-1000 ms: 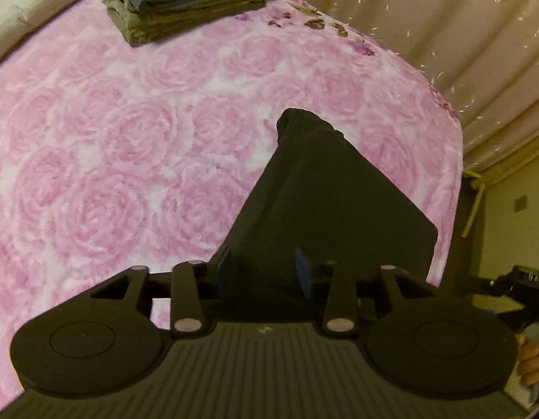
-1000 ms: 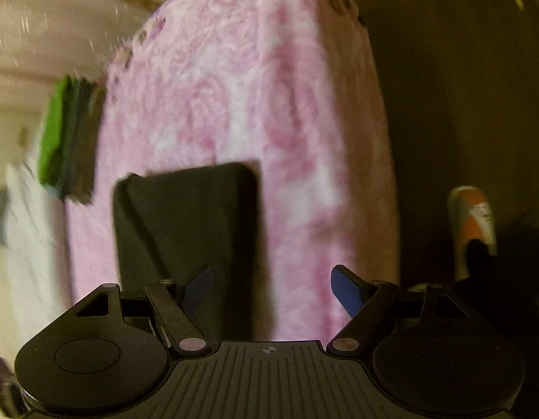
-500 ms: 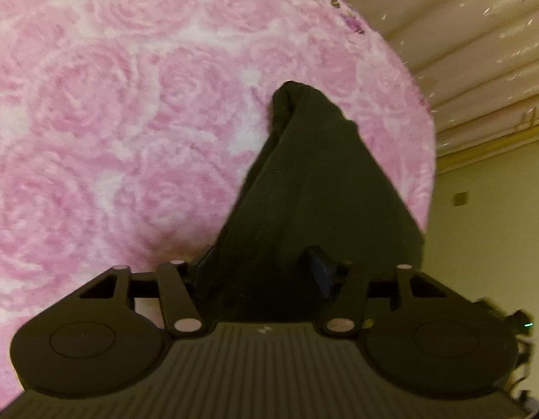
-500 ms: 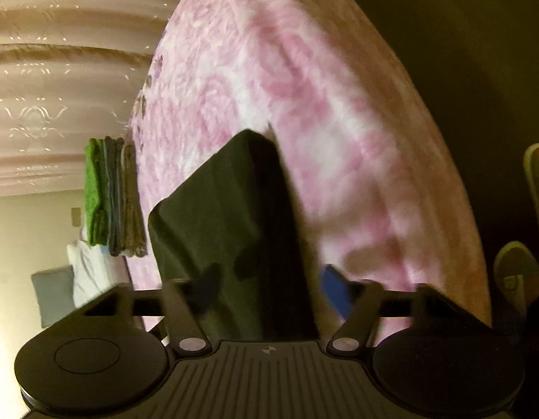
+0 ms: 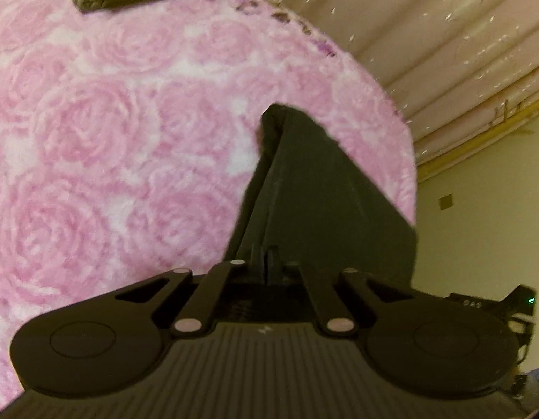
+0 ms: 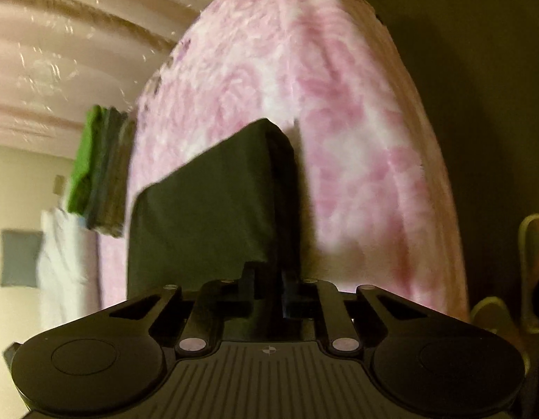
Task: Fold clothes
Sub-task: 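Close the left gripper on the trousers while the right gripper grasps the opposite edge, then lift the folded trousers with both grippers and turn them over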
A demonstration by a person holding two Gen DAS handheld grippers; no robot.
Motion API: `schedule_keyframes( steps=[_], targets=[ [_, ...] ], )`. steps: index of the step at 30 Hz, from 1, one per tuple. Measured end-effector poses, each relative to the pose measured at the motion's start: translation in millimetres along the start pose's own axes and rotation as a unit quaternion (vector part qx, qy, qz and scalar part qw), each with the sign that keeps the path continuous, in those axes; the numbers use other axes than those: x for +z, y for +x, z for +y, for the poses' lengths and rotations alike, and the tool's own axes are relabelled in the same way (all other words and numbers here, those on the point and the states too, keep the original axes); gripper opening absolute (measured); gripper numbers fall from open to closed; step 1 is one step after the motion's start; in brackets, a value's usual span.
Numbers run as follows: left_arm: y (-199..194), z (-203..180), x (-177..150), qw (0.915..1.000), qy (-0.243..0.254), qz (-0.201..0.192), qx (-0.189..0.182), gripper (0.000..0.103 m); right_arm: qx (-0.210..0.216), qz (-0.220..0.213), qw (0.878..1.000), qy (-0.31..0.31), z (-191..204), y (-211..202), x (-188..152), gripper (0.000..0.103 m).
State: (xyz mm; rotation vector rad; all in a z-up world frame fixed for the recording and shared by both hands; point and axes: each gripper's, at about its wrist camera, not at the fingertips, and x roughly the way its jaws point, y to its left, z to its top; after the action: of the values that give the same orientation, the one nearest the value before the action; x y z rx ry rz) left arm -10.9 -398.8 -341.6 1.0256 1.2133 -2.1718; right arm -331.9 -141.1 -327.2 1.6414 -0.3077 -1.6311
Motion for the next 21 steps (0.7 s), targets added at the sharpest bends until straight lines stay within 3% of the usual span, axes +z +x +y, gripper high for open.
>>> schedule_keyframes(
  steps=[3,4,6,8,12,14,15,16,18,21],
  targets=[
    [2,-6,7,0.9999,0.013,0.006,0.001,0.002,-0.019,0.001,0.999,-0.041,8,2,-3,0.015],
    [2,-9,9,0.9998,0.017,0.008,0.001,0.003,-0.02,-0.002,0.999,-0.046,11,-1,-1,0.034],
    [1,-7,18,1.0,0.007,0.0,0.001,0.023,-0.025,-0.023,0.998,-0.047,15,-9,4,0.059],
    [5,-5,29,0.9999,-0.007,-0.008,-0.003,0.034,-0.016,-0.044,0.998,-0.041,15,-12,10,0.06],
    [34,-12,52,1.0,0.003,-0.007,-0.004,0.034,-0.004,-0.055,0.998,-0.012,10,2,27,0.059],
    [47,-14,61,0.9998,-0.006,-0.007,-0.02,0.028,0.006,-0.051,0.999,0.006,7,11,35,0.059],
    [53,-14,65,0.9994,-0.011,-0.004,-0.032,0.009,0.01,-0.048,0.999,0.012,6,14,38,0.048],
    [57,-17,67,0.9996,-0.005,0.0,-0.027,0.001,0.008,-0.042,0.999,0.012,5,16,40,0.015],
    [53,-26,67,0.9993,0.034,-0.013,0.004,0.001,0.001,-0.045,0.999,-0.002,7,16,41,0.011],
    [40,-24,65,0.9983,0.041,-0.04,0.01,0.004,-0.02,-0.061,0.997,-0.033,11,12,37,0.01]
  ],
)
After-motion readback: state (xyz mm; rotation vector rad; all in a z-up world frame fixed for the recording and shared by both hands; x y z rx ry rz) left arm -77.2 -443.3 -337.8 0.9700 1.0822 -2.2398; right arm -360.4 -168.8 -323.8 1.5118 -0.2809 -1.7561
